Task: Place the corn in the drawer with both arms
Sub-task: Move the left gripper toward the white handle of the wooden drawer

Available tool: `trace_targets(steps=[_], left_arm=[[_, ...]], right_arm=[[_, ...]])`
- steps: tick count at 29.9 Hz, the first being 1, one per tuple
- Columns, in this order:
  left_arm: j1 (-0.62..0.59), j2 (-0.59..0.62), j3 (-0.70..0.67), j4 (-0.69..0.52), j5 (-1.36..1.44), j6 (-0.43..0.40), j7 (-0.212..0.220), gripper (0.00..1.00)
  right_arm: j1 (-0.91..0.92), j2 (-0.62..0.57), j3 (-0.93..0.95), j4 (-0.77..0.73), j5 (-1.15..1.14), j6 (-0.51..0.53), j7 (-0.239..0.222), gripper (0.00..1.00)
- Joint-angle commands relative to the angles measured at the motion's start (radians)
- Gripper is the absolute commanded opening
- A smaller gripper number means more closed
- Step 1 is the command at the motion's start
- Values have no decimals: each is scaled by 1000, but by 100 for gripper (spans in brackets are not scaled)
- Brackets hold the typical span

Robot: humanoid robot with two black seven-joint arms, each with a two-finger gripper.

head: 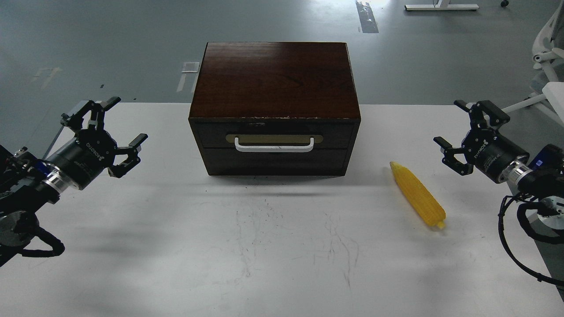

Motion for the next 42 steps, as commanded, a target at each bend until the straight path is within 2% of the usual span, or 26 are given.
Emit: trace_targets(steps=[1, 11, 18, 25, 27, 31, 35, 37, 39, 42], left_arm=[[1, 2, -2, 0, 1, 0, 0, 99], [-2, 13, -5, 0, 1, 0, 0, 99], [-40, 65, -13, 57, 8, 0, 0, 99], [-221, 155, -22, 28, 399, 0, 0, 99], [-307, 163, -31, -15, 597, 0, 0, 99], [-381, 165, -54, -115, 786, 0, 0, 99], [-477, 148, -54, -323, 1113, 0, 0, 99], [-503, 137, -51, -379, 1208, 0, 0, 99], [-557, 76, -42, -445, 1406, 0, 0, 99], [-591, 4, -39, -453, 1583, 0, 0, 99]], right_arm=[[0, -1, 7, 0, 0, 0, 0, 100], [2, -2, 10, 0, 0, 0, 0, 100], [8, -2, 10, -1, 0, 0, 0, 100], [15, -4, 8, -1, 0, 0, 0, 100], [15, -7, 8, -3, 0, 0, 0, 100], [15, -10, 8, -3, 0, 0, 0, 100], [17, -10, 10, -15, 0, 0, 0, 100], [17, -10, 10, -15, 0, 0, 0, 100], [17, -11, 10, -15, 0, 0, 0, 100], [17, -11, 10, -15, 0, 0, 0, 100]])
